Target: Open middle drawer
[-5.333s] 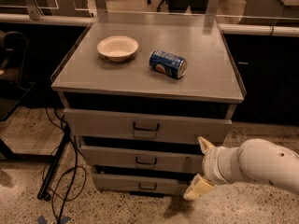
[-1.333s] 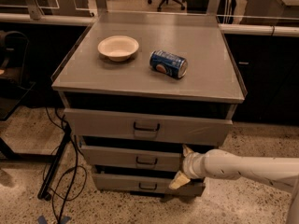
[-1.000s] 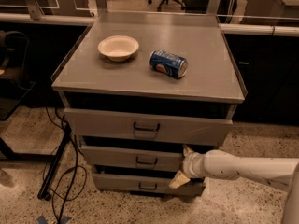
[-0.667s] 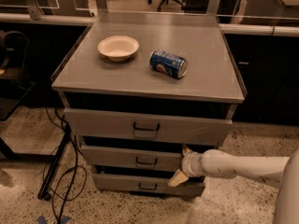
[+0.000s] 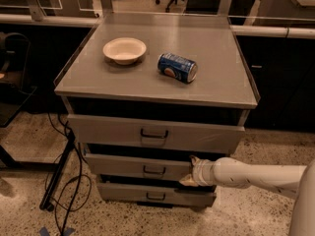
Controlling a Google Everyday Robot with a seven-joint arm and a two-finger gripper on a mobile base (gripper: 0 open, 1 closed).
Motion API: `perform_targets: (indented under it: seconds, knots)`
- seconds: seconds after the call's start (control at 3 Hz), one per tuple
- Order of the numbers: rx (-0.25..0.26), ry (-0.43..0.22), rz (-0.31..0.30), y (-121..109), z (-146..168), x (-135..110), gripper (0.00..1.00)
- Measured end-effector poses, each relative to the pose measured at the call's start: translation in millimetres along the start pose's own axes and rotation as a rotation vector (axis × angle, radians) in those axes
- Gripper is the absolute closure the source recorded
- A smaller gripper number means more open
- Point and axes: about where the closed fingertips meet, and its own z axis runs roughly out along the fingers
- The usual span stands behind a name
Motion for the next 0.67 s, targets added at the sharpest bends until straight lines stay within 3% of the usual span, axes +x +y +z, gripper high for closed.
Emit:
perform_targets:
  seconds: [0.67]
  knots:
    - [0.000,0.000,0.000,-2.3,-6.2,-4.4,0.89]
